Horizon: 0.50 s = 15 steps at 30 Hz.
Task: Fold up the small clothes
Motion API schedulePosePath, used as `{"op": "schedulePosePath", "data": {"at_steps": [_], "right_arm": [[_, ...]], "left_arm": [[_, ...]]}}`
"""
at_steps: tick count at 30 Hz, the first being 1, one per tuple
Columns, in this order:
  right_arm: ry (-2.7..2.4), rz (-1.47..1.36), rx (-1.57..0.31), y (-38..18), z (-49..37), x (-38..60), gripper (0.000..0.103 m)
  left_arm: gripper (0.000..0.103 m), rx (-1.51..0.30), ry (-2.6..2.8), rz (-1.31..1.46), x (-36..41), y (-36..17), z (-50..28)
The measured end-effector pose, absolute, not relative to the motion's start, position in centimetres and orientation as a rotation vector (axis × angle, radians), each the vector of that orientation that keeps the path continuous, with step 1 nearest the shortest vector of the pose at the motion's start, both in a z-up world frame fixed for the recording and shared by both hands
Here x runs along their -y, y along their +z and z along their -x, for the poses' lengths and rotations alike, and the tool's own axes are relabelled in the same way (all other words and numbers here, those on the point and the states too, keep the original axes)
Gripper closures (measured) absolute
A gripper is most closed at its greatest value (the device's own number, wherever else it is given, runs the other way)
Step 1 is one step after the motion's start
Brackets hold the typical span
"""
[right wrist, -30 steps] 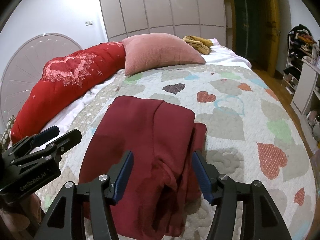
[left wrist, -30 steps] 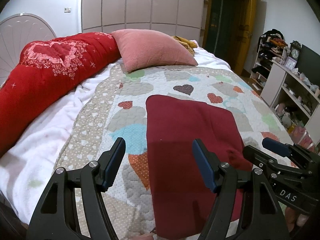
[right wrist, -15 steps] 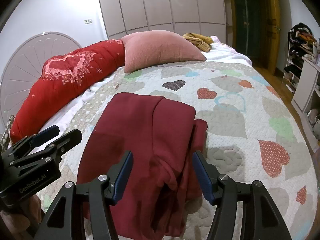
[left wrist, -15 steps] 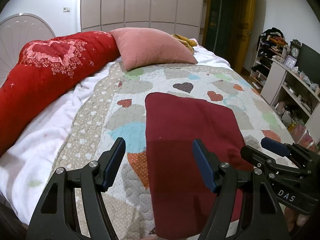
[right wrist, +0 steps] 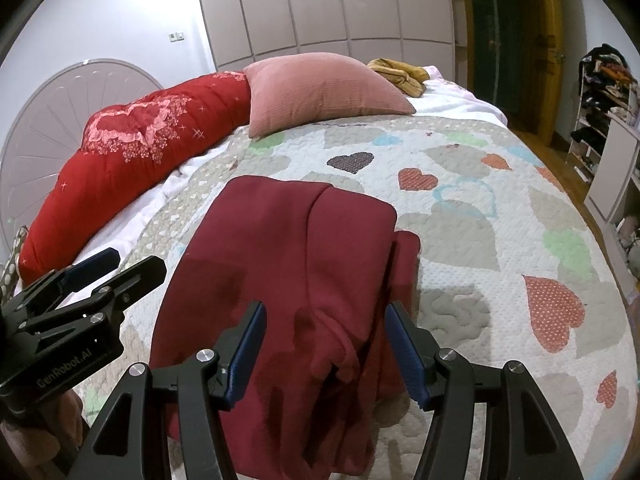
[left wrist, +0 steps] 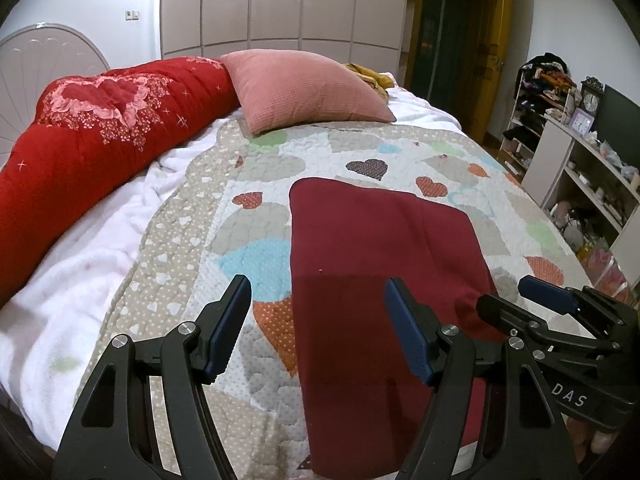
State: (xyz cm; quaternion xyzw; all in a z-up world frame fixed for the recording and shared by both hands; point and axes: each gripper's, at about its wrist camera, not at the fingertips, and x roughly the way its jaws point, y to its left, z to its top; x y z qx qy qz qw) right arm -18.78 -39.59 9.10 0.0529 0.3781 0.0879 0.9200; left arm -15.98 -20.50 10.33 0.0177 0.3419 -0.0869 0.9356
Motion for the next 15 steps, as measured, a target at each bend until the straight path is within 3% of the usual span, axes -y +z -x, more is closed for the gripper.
{"op": "schedulePosePath", "data": {"at_steps": [15], "right_arm": [[0.188, -0.116, -0.805, 8.0, 18.1, 39.5, 0.044]], "left_arm": [[0.033, -0.714, -0.197, -0.006, 19.8, 9.2, 15.1]]}}
